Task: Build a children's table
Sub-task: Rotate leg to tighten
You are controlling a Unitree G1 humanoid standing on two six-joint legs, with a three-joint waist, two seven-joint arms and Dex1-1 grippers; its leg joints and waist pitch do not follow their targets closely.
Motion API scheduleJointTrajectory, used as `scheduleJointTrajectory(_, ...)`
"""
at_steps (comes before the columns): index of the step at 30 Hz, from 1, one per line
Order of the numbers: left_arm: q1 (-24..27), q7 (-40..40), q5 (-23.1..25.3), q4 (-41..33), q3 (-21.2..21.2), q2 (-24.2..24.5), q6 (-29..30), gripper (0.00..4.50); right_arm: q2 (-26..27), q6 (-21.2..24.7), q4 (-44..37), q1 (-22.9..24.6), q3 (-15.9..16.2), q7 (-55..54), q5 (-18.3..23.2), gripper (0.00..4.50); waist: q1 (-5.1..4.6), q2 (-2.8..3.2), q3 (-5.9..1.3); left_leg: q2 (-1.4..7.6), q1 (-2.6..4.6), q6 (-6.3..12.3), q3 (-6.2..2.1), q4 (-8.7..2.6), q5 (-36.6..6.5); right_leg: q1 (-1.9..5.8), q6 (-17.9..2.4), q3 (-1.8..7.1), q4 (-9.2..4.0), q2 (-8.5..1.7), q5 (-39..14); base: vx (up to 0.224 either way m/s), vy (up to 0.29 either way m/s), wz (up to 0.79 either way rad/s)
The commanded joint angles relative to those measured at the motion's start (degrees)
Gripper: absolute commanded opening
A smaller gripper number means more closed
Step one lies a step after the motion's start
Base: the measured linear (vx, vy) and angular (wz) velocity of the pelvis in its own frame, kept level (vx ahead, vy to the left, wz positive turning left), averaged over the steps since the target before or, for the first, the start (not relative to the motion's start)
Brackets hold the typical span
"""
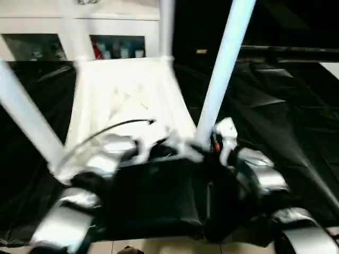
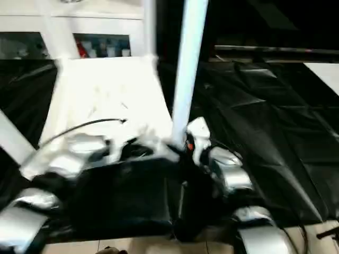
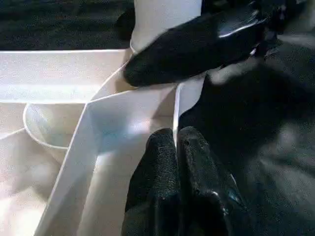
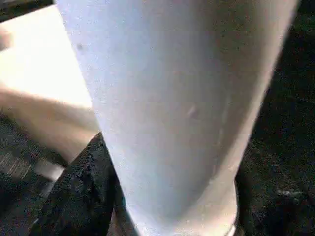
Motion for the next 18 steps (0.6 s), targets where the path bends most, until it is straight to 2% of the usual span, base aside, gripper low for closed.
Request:
scheduleJointTrajectory(1, 0.3, 3.6, -0.2, 1.2, -1.2, -4.3, 1.1, 0.00, 3.0, 1.9, 2.6, 0.3, 1.4, -4.4, -1.7, 2.70, -0.26, -0.34, -3.03, 4.37, 2.27, -3.33, -3.12, -5.14, -20.0, 0.33, -11.2, 2.47, -4.80, -4.37, -19.5, 0.000, 0.000, 0.00)
scheduleJointTrajectory(3, 0.5, 3.6, 0.0, 1.1, -2.0, -6.2, 1.0, 0.00, 4.8, 1.4, 2.3, 0.2, 2.2, -4.4, -2.0, 2.70, -0.24, -0.34, -3.16, 4.14, 2.06, -1.81, -2.87, -4.93, -18.5, 0.55, -11.5, 2.49, -4.72, -4.28, -16.3, 0.000, 0.000, 0.00)
scheduleJointTrajectory(4, 0.3, 3.7, 0.1, 1.3, -2.3, -6.8, 0.8, 0.00, 5.5, 1.1, 2.2, 0.2, 2.5, -3.7, -2.0, 2.70, -0.11, 0.02, -3.21, 4.13, 2.03, -1.50, -2.92, -4.90, -18.2, 0.63, -11.6, 2.50, -4.67, -4.33, -15.8, 0.000, 0.000, 0.00)
scheduleJointTrajectory(5, 0.1, 3.8, 0.4, 1.6, -2.6, -7.0, 0.2, 0.00, 6.2, 0.6, 1.9, 0.2, 2.5, -2.3, -1.5, 2.70, -0.19, -0.08, -3.21, 4.11, 1.97, -1.12, -2.83, -4.89, -17.9, 0.62, -11.6, 2.49, -4.70, -4.24, -15.4, 0.000, 0.000, 0.00)
scheduleJointTrajectory(6, -0.2, 3.8, 0.4, 1.9, -2.5, -7.1, -0.3, 0.00, 6.5, 0.2, 1.6, 0.2, 2.0, -0.2, -0.4, 3.05, -0.16, -0.05, -3.29, 4.12, 1.82, -0.63, -2.87, -4.85, -17.2, 0.80, -11.7, 2.45, -4.57, -4.26, -14.4, 0.000, 0.000, 0.00)
scheduleJointTrajectory(8, -0.4, 3.6, 0.2, 2.0, -2.1, -6.9, -0.3, 0.00, 6.2, 0.0, 1.2, 0.3, 1.4, 1.1, 0.6, 3.40, -0.09, 0.06, -3.31, 4.15, 1.87, -0.13, -2.85, -4.84, -16.8, 0.81, -12.0, 2.38, -4.48, -4.18, -13.6, 0.000, 0.000, 0.00)
scheduleJointTrajectory(11, -0.2, 3.2, 0.7, 1.7, -1.5, -5.7, -0.4, 0.00, 5.0, 0.3, 0.0, 0.3, 0.9, 2.9, 1.4, 3.47, -0.10, 0.09, -3.25, 4.24, 1.79, 0.06, -2.93, -4.95, -17.8, 0.92, -12.3, 2.30, -4.53, -4.22, -14.4, 0.000, 0.000, 0.00)
scheduleJointTrajectory(12, -0.1, 3.0, 0.7, 1.5, -1.5, -5.5, -0.3, 0.00, 4.8, 0.1, -0.2, 0.3, 0.9, 3.2, 1.4, 3.75, -0.09, 0.13, -3.24, 4.28, 1.85, -0.10, -2.94, -4.98, -17.9, 0.85, -12.3, 2.31, -4.59, -4.26, -14.8, 0.000, 0.000, 0.00)
scheduleJointTrajectory(14, 0.1, 1.8, 0.9, 1.1, -1.6, -4.3, -0.8, 0.00, 3.4, -0.1, -1.0, 0.2, 1.5, 5.9, 1.3, 3.75, -0.10, 0.08, -3.31, 4.27, 1.80, -0.27, -2.96, -4.98, -17.9, 0.92, -12.3, 2.27, -4.52, -4.20, -14.7, 0.000, 0.000, 0.00)
scheduleJointTrajectory(18, 1.6, -7.5, -1.6, -1.4, -1.3, -0.4, -1.9, 0.00, -2.6, 0.0, -5.8, 2.0, 4.8, 21.8, 2.3, 3.75, 0.31, -0.20, -3.32, 4.27, 1.35, 1.27, -2.77, -4.73, -15.5, 1.44, -12.9, 2.13, -4.19, -4.17, -11.8, 0.000, 0.000, 0.00)
